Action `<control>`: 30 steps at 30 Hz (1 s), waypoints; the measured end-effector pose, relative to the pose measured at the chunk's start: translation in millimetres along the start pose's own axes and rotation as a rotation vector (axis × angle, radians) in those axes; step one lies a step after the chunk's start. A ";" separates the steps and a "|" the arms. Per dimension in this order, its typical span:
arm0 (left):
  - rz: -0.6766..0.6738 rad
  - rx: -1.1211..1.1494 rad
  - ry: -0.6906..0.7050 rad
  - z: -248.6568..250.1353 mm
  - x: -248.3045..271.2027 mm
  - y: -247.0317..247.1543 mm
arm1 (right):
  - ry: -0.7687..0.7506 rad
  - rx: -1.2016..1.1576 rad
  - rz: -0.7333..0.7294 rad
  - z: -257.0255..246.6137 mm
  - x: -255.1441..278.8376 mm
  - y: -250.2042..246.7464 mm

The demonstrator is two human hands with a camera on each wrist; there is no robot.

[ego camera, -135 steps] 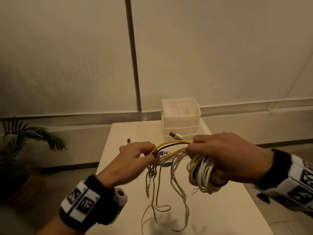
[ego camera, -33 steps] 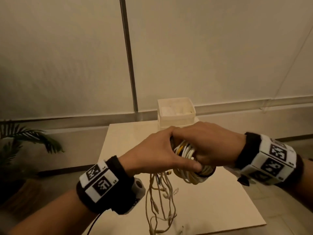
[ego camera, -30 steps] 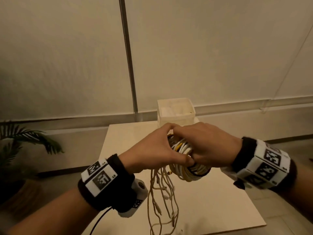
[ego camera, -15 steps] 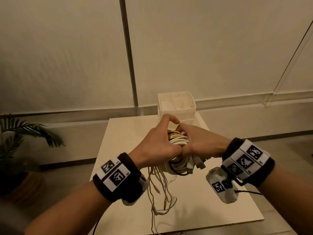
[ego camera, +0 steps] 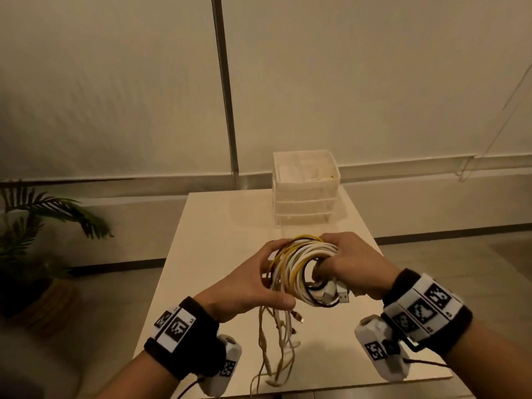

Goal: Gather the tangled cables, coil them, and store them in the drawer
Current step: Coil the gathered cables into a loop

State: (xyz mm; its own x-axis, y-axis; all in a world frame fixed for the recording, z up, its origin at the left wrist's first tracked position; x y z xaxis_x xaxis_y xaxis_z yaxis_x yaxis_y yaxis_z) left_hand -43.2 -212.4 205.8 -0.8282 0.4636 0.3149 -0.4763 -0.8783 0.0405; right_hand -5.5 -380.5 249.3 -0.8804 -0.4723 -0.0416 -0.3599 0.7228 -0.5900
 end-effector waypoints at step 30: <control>0.838 0.367 0.408 15.2 -27.0 -0.9 | 0.123 -0.512 0.482 6.5 -2.5 40.9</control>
State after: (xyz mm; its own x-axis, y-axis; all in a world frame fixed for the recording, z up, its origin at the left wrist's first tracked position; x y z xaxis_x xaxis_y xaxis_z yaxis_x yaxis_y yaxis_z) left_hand -16.0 -225.9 211.6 -0.9257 -0.3771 0.0292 0.3709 -0.8897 0.2663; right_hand -16.0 -353.0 220.1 -0.9957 -0.0021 -0.0930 0.0049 0.9972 -0.0748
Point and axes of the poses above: each hand's wrist, its own x-axis away from the middle knuckle, its own y-axis out of the palm, z = x × y, the point moved 5 cm from there along -x, towards the middle knuckle, and after that the axes turned 13 degrees about -y, right-handed, at the moved point
